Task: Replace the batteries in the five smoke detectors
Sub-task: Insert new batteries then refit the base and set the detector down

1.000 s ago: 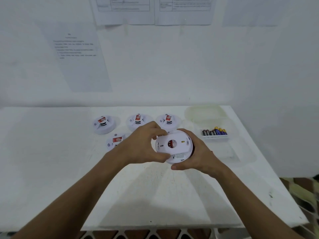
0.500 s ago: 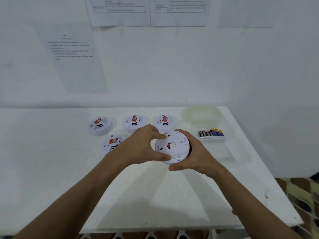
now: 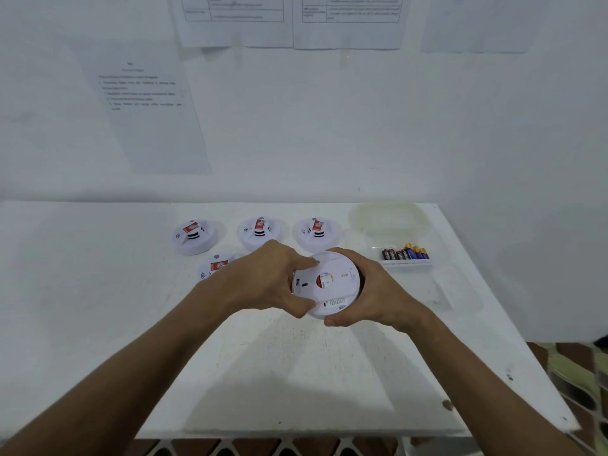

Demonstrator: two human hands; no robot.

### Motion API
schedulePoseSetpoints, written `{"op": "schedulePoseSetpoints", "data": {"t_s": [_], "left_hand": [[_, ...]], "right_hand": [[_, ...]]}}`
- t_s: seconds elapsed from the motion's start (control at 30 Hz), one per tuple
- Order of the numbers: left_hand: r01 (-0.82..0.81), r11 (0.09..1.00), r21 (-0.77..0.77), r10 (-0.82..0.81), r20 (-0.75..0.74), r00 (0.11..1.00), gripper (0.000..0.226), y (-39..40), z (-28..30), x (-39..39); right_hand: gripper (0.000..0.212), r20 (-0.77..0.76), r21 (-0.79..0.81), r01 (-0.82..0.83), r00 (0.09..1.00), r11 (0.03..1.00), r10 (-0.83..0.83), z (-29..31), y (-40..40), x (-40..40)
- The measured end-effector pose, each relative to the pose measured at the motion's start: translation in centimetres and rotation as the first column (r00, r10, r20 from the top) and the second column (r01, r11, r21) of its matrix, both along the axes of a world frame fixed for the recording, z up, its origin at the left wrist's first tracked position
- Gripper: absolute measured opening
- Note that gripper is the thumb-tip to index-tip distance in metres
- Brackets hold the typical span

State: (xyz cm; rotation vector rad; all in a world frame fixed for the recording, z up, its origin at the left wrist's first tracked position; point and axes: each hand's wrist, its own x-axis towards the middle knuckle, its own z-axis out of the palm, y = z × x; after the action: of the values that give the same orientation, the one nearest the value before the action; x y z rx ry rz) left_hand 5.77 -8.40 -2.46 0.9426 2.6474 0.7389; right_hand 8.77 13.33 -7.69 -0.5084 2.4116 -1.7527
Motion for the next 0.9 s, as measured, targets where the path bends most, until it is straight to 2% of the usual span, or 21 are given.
{"op": "schedulePoseSetpoints", "data": {"t_s": [0.07,0.17,0.23,0.3,0.33,0.4,0.43,0.5,0.63,0.77,0.83,0.9], "left_hand": [[0.029,0.999,0.016,-0.029,0.009,1.000,0.019,-0.1,-0.2,0.0],[0.026,0.998,0.064,-0.025,-0.011,1.000,0.021,-0.2,-0.7,-0.1],[-0.047,0.991,0.128,0.047,0.010,0.999,0.059,-0.4,-1.2,-0.1],[-0.186,0.949,0.255,0.144,0.173,0.974,0.080,-0.8,-1.6,0.1],[-0.245,0.923,0.296,0.158,0.289,0.944,0.083,-0.9,-1.7,0.2],[-0.276,0.900,0.338,0.099,0.459,0.883,0.075,-1.1,-1.8,0.5],[-0.262,0.893,0.365,0.055,0.490,0.870,0.068,-1.1,-1.8,0.8],[-0.280,0.862,0.422,0.029,0.510,0.859,0.060,-1.1,-1.9,1.0],[-0.362,0.808,0.465,0.076,0.527,0.847,0.062,-1.7,-2.4,0.6],[-0.328,0.810,0.486,0.068,0.479,0.875,0.058,-2.1,-2.3,0.7],[-0.323,0.801,0.505,0.074,0.451,0.889,0.056,-2.3,-2.2,0.7],[-0.331,0.788,0.520,0.105,0.416,0.903,0.056,-2.6,-2.3,0.5]], "right_hand": [[0.089,0.017,0.001,-0.022,1.000,1.000,0.022,0.1,0.2,0.0],[0.091,0.028,0.004,-0.013,1.000,1.000,0.013,-0.2,0.2,0.0],[0.093,0.031,-0.011,0.017,0.999,1.000,-0.017,-0.4,0.2,0.0],[0.093,0.036,-0.031,0.054,0.998,0.998,-0.053,-0.4,0.2,0.1],[0.093,0.040,-0.050,0.070,0.997,0.996,-0.068,-0.4,0.2,0.1],[0.093,0.054,-0.088,0.091,0.995,0.992,-0.087,-0.5,0.2,0.1],[0.093,0.057,-0.092,0.096,0.994,0.991,-0.091,-0.6,0.2,0.0],[0.094,0.053,-0.048,0.100,0.994,0.994,-0.097,-0.7,-0.1,-0.1],[0.103,-0.063,0.218,0.154,0.988,0.964,-0.143,-0.6,-0.7,-0.6],[0.119,-0.133,0.405,0.102,0.990,0.908,-0.051,0.2,-0.8,-0.8],[0.111,-0.135,0.438,0.071,0.991,0.896,-0.013,0.6,-1.0,-0.9],[0.102,-0.091,0.379,0.056,0.996,0.924,-0.024,0.8,-1.2,-0.9]]}}
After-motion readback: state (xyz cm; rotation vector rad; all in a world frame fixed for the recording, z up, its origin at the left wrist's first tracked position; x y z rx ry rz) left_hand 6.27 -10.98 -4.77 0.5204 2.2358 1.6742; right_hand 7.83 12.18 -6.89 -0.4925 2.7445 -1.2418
